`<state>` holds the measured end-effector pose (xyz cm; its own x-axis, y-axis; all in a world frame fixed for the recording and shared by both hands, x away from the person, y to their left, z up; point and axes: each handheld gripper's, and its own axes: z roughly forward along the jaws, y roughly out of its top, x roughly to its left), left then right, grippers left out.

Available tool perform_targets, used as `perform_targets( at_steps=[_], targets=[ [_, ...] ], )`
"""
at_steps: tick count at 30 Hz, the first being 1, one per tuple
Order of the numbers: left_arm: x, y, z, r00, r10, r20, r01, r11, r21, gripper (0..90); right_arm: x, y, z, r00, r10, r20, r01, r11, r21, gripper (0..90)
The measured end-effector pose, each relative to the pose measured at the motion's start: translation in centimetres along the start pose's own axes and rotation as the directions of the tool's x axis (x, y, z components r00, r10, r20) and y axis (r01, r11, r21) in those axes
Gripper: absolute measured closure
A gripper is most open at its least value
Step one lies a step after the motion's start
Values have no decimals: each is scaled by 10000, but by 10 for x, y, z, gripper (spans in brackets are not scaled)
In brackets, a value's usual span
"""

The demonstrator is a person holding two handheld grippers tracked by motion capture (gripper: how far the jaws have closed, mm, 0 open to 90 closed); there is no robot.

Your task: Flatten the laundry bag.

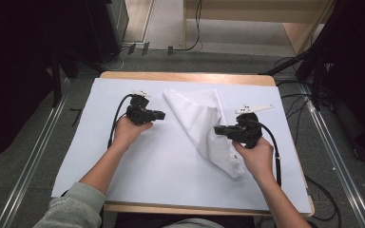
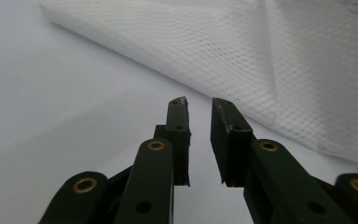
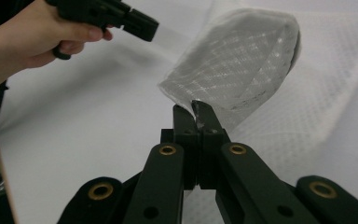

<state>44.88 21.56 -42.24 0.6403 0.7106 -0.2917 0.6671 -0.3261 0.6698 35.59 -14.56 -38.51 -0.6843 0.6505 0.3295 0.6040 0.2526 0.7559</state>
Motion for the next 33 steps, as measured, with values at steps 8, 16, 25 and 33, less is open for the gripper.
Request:
perform_targets(
  at_steps=[8, 16, 25, 33],
  targets=[
    [3, -7, -25, 9995, -302, 29, 303, 9983, -506, 729, 34, -7, 20, 9949, -680, -739, 713, 9965, 430, 900],
    [7, -16, -37, 9990, -433, -61, 429, 9978, -499, 689, 53, -16, 44, 9860, -996, -1338, 1118, 9899, 873, 900],
    [8, -22, -49, 9989, -410, -228, 400, 9983, -425, 640, 72, -25, 65, 9743, -1310, -1833, 1568, 9785, 1342, 900],
    [12, -29, -49, 9979, -527, -366, 516, 9982, -291, 606, 84, -33, 84, 9640, -1483, -2206, 1906, 9642, 1844, 801]
  ],
)
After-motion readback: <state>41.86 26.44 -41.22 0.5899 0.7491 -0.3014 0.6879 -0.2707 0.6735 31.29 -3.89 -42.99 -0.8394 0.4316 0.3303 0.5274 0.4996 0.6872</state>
